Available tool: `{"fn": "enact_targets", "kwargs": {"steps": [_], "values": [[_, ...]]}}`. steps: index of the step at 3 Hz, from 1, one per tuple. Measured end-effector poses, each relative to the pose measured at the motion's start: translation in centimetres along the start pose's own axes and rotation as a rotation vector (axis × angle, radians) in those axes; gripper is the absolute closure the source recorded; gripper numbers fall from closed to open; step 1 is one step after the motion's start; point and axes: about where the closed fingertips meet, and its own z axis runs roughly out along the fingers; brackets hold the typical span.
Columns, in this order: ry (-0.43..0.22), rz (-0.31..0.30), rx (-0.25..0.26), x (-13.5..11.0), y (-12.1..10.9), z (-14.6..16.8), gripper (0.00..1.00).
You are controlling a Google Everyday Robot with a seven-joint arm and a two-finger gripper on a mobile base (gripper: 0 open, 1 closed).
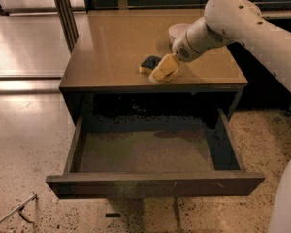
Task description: Place sponge into top drawer
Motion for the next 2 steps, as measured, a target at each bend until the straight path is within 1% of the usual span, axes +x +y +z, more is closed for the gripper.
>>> {"fn": "enact_targets", "kwargs": {"steps": [1,2], "values": [[0.008,0.018,-0.025,0.44,0.10,1.07,0.00],[0.016,0.030,-0.045,0.79,0.26,1.72,0.18]]}}
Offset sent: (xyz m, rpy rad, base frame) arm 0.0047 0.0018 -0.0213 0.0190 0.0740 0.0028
